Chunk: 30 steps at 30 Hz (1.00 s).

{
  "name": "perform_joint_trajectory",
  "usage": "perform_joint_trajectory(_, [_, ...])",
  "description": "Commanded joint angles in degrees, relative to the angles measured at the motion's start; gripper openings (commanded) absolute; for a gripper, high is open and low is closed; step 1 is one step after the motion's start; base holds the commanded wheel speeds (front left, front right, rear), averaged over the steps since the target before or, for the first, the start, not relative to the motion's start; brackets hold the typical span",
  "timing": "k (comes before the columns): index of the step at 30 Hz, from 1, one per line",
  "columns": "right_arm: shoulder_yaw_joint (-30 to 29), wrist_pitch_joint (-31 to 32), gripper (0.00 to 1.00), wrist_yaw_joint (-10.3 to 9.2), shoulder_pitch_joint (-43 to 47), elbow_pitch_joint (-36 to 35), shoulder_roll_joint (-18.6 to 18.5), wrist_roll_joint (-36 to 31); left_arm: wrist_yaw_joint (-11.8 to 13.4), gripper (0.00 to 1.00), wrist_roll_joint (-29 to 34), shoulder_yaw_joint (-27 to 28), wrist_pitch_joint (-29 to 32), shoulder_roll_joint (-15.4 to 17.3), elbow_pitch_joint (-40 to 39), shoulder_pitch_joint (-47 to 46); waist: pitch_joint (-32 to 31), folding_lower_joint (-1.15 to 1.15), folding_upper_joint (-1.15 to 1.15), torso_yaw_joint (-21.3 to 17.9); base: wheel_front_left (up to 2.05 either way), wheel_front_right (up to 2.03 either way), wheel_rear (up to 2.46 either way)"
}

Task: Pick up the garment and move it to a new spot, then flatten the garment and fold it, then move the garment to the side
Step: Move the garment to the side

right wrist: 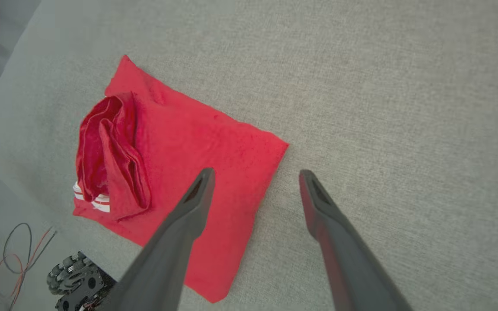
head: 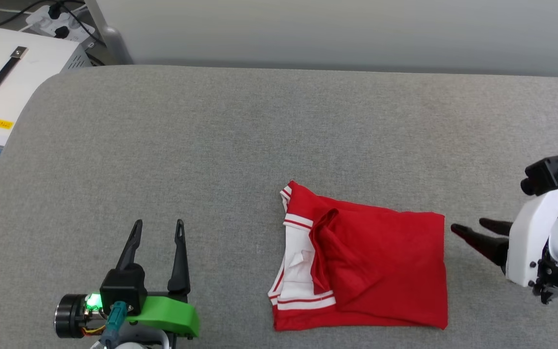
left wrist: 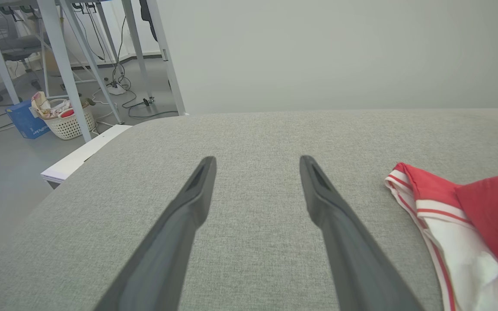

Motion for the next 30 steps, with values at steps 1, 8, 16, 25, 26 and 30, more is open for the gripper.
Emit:
perform_joint_trajectory(1, [0.44, 1.22, 1.0, -0.04, 1.06, 0.48, 0.06, 0.68, -0.15, 1.0, -0.19, -0.18, -0.34, -0.24, -0.01, -1.28, 1.24, 0.0, 0.0, 1.01, 0.0, 0.0, 0.0])
perform_joint_trajectory(8, [2.62, 2.09, 1.0, -0.04, 1.4, 4.59, 2.13, 1.59, -0.38, 1.0, -0.35, -0.76, -0.34, -0.55, 0.2, -3.42, 4.2, 0.0, 0.0, 2.97, 0.0, 0.0, 0.0])
perform_joint_trajectory(16, [6.79, -0.9, 1.0, -0.04, 0.2, 12.35, 6.0, 1.5, -0.63, 1.0, -0.39, -1.39, -0.34, -0.79, 0.45, -5.19, 6.66, 0.0, 0.0, 4.87, 0.0, 0.0, 0.0])
perform_joint_trajectory(25, [12.0, -7.75, 0.0, -0.04, -0.41, 15.63, 5.07, 0.73, -0.3, 1.0, -0.52, -1.48, -0.34, -0.98, 0.65, -5.42, 6.58, 0.0, 0.0, 5.5, 0.0, 0.0, 0.0])
perform_joint_trajectory(26, [12.15, -8.92, 0.0, -0.04, -0.9, 15.44, 4.74, 0.48, -0.27, 1.0, -0.54, -1.42, -0.34, -0.99, 0.71, -5.32, 6.42, 0.0, 0.0, 5.42, 0.0, 0.0, 0.0])
perform_joint_trajectory(30, [13.07, -14.56, 0.0, -0.04, -3.81, 13.81, 2.51, -1.59, -0.12, 1.0, -0.5, -1.15, -0.34, -1.03, 0.97, -4.69, 5.31, 0.0, 0.0, 4.63, 0.0, 0.0, 0.0])
